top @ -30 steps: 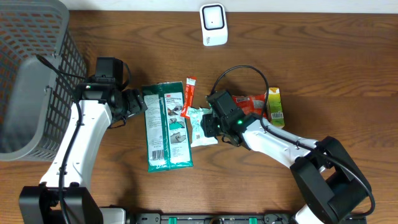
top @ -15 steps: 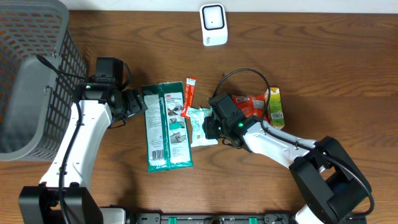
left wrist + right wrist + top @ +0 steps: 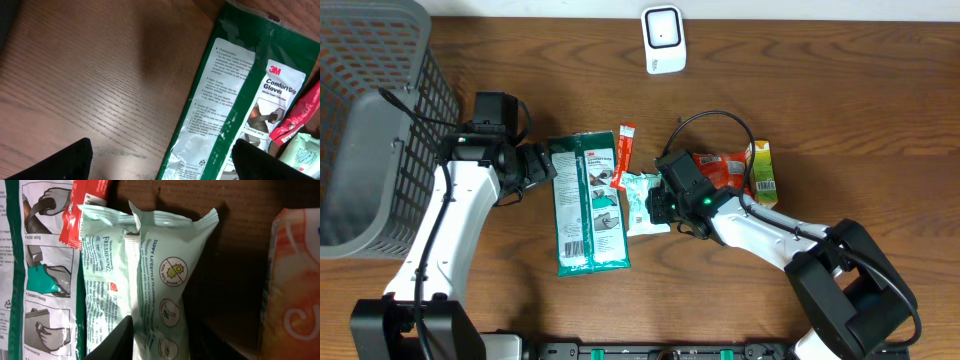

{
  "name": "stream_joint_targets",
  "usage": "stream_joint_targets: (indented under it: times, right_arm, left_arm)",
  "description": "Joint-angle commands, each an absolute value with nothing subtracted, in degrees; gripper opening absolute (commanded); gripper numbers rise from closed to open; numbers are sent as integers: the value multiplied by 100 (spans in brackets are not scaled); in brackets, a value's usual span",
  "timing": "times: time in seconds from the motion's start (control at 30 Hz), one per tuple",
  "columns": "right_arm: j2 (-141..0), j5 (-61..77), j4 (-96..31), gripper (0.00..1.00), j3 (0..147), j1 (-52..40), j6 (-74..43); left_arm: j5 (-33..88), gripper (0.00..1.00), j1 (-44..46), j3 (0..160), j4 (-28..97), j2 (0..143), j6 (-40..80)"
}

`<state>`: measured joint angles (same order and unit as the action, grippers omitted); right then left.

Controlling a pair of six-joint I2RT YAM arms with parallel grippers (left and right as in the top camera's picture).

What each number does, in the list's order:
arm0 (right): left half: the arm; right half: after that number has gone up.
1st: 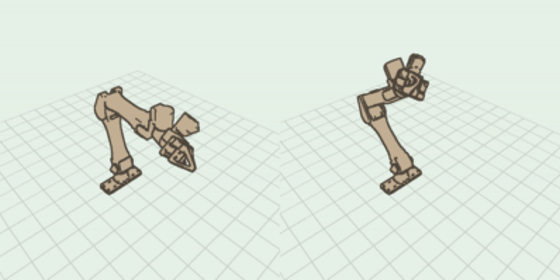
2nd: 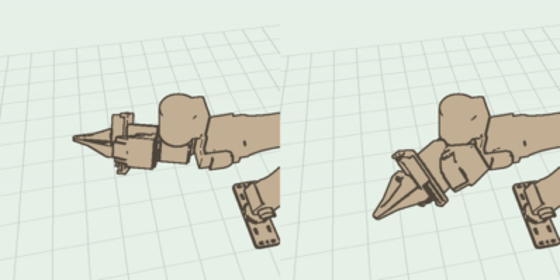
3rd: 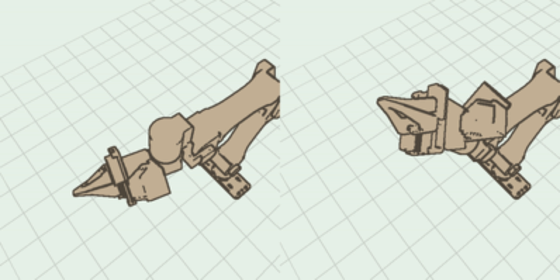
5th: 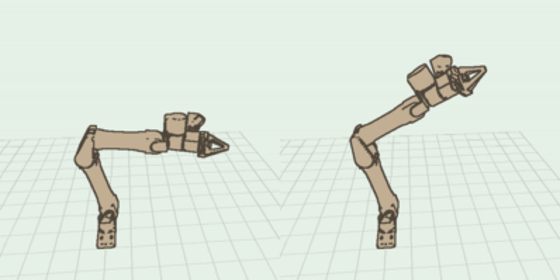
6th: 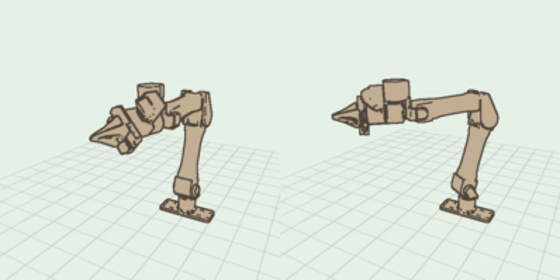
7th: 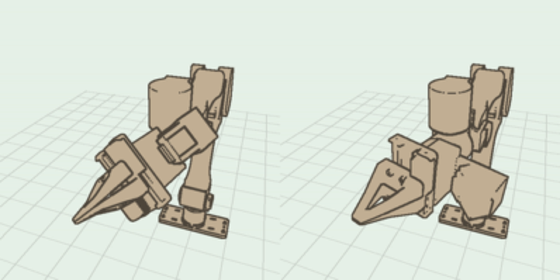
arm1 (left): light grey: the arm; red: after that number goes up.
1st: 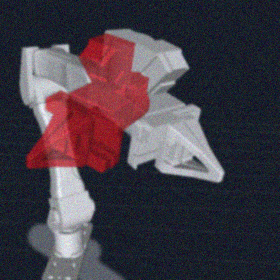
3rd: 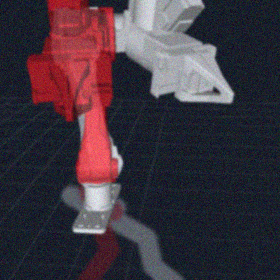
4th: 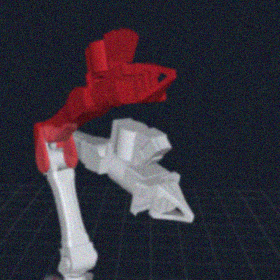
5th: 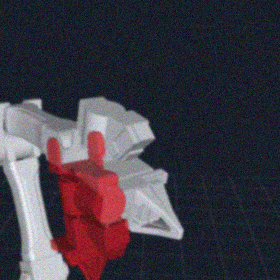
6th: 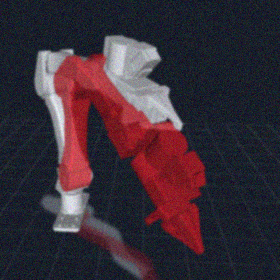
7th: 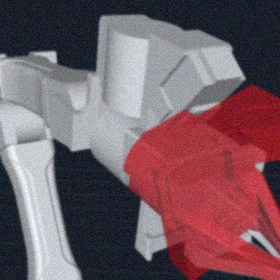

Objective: Scan the item barcode

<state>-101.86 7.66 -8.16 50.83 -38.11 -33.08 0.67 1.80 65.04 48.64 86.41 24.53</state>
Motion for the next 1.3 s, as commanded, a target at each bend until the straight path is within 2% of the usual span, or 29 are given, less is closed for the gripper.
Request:
stream_joint_targets:
  times: [0.0, 0.13, 0.43, 0.57, 0.8, 1.27]
  right_arm:
    - [-10429, 701, -746, 33, 5011, -3837, -3343]
    - [-10591, 760, -635, 31, 5011, -3835, -3343]
    - [-10396, 921, -622, 1, 5037, -3704, -3328]
    - [-9887, 1898, -600, 1, 5037, -3476, -2679]
    - [-9056, 2956, -705, 1, 5035, -2978, -2539]
    - [-8903, 3103, -965, 1, 5035, -2805, -2117]
  left_arm:
    - [-8, 90, 167, 6549, 4882, 8637, 2403]
    - [-8, 90, 167, 6549, 4882, 8637, 2403]
    - [-8, 90, 167, 6549, 4882, 8637, 2403]
    - [-8, 90, 167, 6549, 4882, 8637, 2403]
    - [-8, 90, 167, 6549, 4882, 8637, 2403]
    - [-8, 90, 167, 6549, 4882, 8637, 2403]
